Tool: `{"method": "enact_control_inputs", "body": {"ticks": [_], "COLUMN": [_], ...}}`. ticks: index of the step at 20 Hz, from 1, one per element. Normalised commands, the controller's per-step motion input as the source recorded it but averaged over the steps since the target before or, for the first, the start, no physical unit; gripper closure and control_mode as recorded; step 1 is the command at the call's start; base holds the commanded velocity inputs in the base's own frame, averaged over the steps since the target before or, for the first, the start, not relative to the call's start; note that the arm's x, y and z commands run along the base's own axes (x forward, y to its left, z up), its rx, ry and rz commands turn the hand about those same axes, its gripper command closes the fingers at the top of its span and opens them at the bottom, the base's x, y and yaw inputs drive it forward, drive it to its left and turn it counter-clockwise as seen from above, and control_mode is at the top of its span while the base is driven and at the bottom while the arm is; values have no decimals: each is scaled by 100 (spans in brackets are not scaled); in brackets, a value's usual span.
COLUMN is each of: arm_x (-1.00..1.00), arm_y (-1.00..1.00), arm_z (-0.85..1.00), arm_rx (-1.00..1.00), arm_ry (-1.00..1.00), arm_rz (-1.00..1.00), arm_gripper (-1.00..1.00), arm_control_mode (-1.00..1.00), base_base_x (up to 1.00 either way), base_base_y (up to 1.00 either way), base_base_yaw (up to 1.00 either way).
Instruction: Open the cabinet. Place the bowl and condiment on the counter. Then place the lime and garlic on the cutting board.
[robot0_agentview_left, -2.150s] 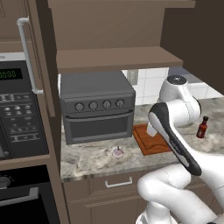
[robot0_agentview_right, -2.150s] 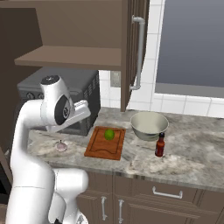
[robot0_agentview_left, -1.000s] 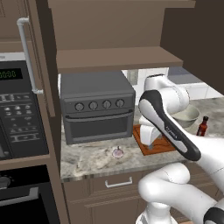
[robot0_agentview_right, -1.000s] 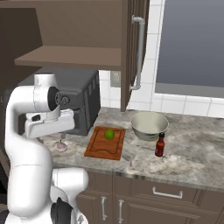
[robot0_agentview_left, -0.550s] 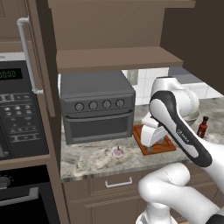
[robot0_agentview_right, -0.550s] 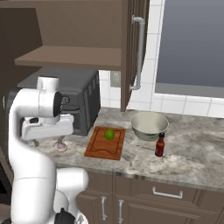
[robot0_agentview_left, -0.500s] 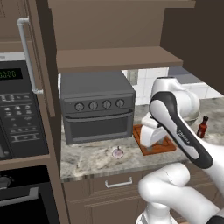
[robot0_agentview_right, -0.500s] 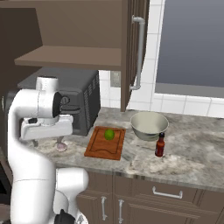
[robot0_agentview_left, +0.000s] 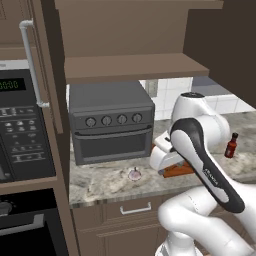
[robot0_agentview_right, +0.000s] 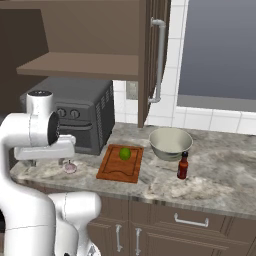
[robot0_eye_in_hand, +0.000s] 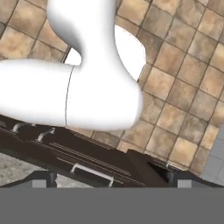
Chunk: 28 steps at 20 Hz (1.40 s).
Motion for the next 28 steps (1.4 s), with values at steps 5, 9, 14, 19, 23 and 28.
{"method": "enact_control_inputs", "body": {"ticks": [5,9,14,19,23,28], "arm_x": [14,16,19,15,17,23], "arm_y": [0,10,18,9,0,0], "arm_z": [0,0,-3,-18,-21,-16], "arm_rx": [0,0,-2,-4,-3,0], "arm_ry": [0,-2,-4,-5,-3,-1], "arm_rz": [-12,-13,-13,-9,-8,-7], "arm_gripper": [-100,-100,-100,-100,-100,-100], "arm_control_mode": [-100,-100,-100,-100,-100,-100], "base_base_x": [0,0,0,0,0,0], "base_base_y": [0,0,0,0,0,0], "base_base_yaw": [0,0,0,0,0,0]}}
